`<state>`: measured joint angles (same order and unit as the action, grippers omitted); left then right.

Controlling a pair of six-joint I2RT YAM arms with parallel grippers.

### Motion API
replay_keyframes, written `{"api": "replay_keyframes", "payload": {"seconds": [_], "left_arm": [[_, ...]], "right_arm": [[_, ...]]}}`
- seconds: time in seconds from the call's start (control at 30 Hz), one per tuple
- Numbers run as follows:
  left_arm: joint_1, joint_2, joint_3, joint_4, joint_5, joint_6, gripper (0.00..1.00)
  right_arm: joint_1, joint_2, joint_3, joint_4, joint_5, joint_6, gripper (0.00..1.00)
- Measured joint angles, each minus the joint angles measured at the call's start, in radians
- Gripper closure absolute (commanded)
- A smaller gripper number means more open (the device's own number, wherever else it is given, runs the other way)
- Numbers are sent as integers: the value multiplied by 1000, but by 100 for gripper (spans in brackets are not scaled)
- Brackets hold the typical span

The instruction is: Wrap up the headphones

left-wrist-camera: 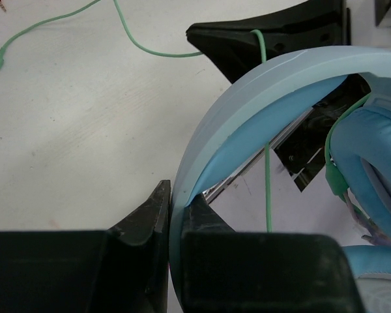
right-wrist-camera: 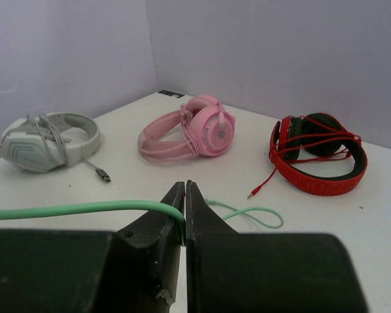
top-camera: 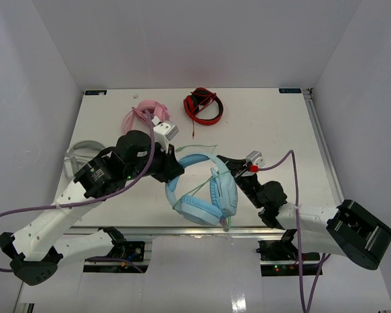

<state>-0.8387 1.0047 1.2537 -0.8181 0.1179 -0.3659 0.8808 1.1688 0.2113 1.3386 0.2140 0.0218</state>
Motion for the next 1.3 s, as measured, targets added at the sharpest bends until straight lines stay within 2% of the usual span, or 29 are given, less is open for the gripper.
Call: {"api": "replay_keyframes", "payload": {"seconds": [0.2, 0.27, 0.43, 0.53, 0.7, 0.97, 1.17, 1.3], "left_arm": [[-1, 54, 5, -37, -83, 40, 100], [-1, 88, 10, -62, -148, 45, 100], [-7, 158, 43, -79, -321, 51, 100], [-13, 176, 55, -85, -407, 60, 100], [-27, 189, 59, -85, -543, 85, 100], [-97, 190, 77, -80, -776, 152, 100], [-238, 214, 54, -52, -1047, 187, 100], [-253, 247, 45, -24, -1134, 179, 100]], "right_arm": [[-33, -111, 36, -85, -12, -24, 92], [-46, -166, 82, -191, -31, -33, 92], [-62, -254, 258, -630, -85, -57, 92], [-69, -262, 346, -846, -120, -60, 92], [-76, -214, 489, -1096, -203, -63, 92], [-83, -126, 602, -1246, -276, -89, 92], [-113, -103, 661, -1327, -342, -103, 92], [-148, -75, 700, -1358, -397, -98, 92]]}}
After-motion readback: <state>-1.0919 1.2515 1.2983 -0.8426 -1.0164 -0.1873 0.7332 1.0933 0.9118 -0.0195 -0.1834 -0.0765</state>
